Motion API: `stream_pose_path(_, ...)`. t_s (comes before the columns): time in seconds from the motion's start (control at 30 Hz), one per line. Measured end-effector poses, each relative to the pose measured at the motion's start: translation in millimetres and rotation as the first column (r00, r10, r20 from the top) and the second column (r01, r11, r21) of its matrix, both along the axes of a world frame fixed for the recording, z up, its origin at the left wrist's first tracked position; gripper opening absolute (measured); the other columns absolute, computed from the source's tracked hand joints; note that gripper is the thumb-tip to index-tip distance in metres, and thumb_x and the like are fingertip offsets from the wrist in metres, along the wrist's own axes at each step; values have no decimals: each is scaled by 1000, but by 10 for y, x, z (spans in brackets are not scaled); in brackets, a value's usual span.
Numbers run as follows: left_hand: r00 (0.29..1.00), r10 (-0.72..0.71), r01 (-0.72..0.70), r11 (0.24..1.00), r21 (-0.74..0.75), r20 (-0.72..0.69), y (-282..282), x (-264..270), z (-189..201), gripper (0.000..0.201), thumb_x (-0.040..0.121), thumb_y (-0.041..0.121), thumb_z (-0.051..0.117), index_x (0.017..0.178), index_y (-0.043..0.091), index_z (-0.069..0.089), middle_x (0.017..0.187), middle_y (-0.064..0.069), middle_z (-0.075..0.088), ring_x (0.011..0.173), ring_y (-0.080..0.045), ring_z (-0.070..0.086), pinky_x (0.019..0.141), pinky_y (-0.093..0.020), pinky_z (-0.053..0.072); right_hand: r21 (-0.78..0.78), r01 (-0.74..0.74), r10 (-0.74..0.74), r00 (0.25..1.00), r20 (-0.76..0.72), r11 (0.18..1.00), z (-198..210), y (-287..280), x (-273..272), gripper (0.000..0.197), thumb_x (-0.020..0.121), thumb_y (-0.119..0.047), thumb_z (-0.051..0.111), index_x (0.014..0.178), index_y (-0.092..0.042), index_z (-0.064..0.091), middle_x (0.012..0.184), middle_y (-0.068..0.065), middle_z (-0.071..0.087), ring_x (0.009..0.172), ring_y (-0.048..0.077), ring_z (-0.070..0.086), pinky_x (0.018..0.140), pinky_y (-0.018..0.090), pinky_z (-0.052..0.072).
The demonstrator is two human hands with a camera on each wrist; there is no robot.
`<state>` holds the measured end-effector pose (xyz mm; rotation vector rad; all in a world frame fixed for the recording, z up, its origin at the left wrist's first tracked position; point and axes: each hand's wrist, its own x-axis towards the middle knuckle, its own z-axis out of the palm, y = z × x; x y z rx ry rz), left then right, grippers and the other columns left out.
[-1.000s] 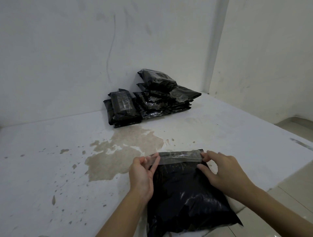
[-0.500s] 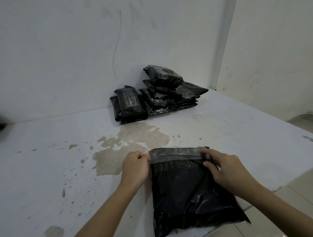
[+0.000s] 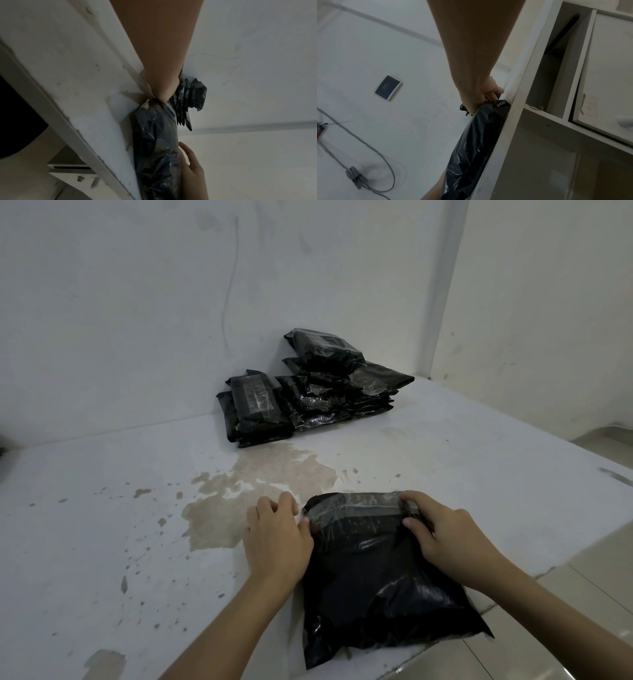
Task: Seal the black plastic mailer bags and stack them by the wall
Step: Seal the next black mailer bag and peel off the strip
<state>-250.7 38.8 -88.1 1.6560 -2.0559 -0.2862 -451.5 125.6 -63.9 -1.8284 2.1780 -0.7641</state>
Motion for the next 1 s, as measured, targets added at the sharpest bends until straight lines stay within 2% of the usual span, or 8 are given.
stream_pose_path(0.13, 994, 41, -37, 999, 39, -100, -28, 93, -27, 11, 92, 26, 57, 87, 21, 66, 90, 3, 43, 98, -18, 42, 77, -28, 37, 97, 45, -52, 996, 70, 994, 40, 12, -39, 47, 99, -28, 47, 144, -23, 39, 125, 0, 63, 105, 20, 60, 75, 15, 36)
stream_pose_path(0.2, 982, 67, -57, 997, 57, -179, -81, 144, -29, 15, 92, 17, 56, 82, 17, 68, 87, -3, 49, 93, -24, 51, 67, -26, 34, 149, 61, -91, 974, 207, 987, 83, 14, -72, 42, 98, -26, 49, 140, -24, 46, 128, -5, 60, 119, 17, 54, 89, 18, 37)
stream_pose_path(0.3, 880, 103, -126, 992, -18, -465, -137, 78, 216, 13, 95, 16, 50, 85, 13, 59, 93, -5, 57, 83, -19, 54, 60, -23, 33, 71, 164, -179, 902, 394, 984, 160, -22, -74, 25, 95, -26, 53, 104, -19, 74, 99, -2, 71, 95, 13, 63, 77, 20, 45)
stream_pose_path(0.4, 856, -96, -21, 976, -219, -508, -93, -163, 487, 8, 97, 15, 45, 98, 14, 53, 102, 1, 49, 93, -15, 47, 77, -24, 36, -13, 275, -268, 945, 186, 961, 188, -163, 20, 48, 92, -45, 52, 59, -10, 62, 58, 4, 59, 64, 22, 60, 60, 27, 44)
stream_pose_path(0.5, 957, -277, 263, 953, -150, -84, 31, -429, 397, 28, 96, 40, 45, 114, 19, 53, 115, 4, 48, 111, -16, 41, 92, -31, 34, 40, 348, -346, 937, -42, 937, 162, -298, 169, 54, 81, -66, 51, 92, -14, 60, 90, 2, 61, 88, 25, 60, 72, 32, 46)
stream_pose_path(0.57, 967, -246, 248, 969, -15, 57, 40, -500, 260, 37, 94, 52, 43, 117, 24, 51, 121, 6, 45, 117, -16, 37, 97, -33, 29, 107, 320, -316, 947, -53, 941, 80, -341, 205, 63, 76, -70, 54, 103, -14, 47, 101, 4, 52, 95, 26, 54, 74, 33, 43)
stream_pose_path(0.8, 976, -185, 196, 976, 98, -117, 22, -520, 214, 24, 93, 37, 53, 114, 27, 50, 120, 8, 42, 119, -15, 34, 97, -32, 25, 39, 310, -307, 903, 300, 950, -26, -303, 73, 52, 68, -54, 77, 94, -18, 50, 80, -1, 56, 77, 15, 54, 63, 29, 42)
stream_pose_path(1.0, 933, -275, 288, 957, 21, -232, 31, -447, 160, 26, 97, 14, 44, 118, 19, 59, 118, 5, 46, 114, -12, 41, 100, -27, 29, -11, 325, -296, 874, 386, 946, -58, -212, 0, 28, 78, -38, 75, 98, -21, 64, 92, -1, 64, 83, 18, 60, 73, 29, 47)
